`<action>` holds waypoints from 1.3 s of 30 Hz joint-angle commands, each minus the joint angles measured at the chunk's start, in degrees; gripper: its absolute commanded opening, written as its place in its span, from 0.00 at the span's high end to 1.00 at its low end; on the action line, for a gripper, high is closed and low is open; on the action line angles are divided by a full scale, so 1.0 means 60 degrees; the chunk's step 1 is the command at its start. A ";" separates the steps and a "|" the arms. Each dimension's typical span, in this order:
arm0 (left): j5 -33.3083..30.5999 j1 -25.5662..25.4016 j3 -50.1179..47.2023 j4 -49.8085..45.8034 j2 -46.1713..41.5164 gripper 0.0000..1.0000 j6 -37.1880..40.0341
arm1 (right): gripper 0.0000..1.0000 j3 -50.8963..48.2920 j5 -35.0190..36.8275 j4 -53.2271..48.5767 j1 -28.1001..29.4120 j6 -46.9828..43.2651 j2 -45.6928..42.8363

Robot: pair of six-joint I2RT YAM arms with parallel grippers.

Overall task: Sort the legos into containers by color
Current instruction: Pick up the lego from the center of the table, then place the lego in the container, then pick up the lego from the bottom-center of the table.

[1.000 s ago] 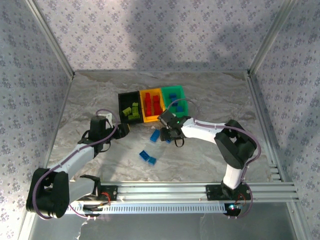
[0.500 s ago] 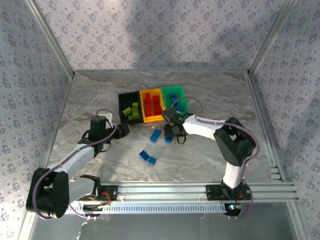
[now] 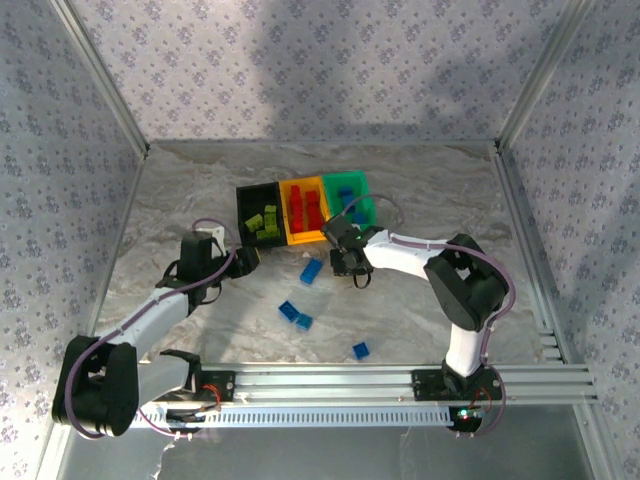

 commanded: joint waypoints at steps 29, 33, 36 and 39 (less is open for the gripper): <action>-0.0613 0.0221 0.0039 -0.0466 -0.0641 0.33 -0.0072 | 0.38 0.8251 -0.0501 -0.1350 0.1453 -0.1897 0.3495; 0.0008 0.0115 0.0004 -0.0091 -0.0598 0.33 0.0030 | 0.38 0.4827 -0.0079 -0.0551 0.1596 -0.1428 0.1120; -0.0009 -0.0130 0.0048 -0.0021 -0.0547 0.33 0.0133 | 0.37 0.2530 0.0016 -0.0457 0.1710 -0.0980 -0.0473; -0.0152 -0.0386 0.0070 0.0044 -0.0379 0.33 0.0178 | 0.37 0.0682 0.0269 -0.0803 0.2041 -0.0354 -0.1811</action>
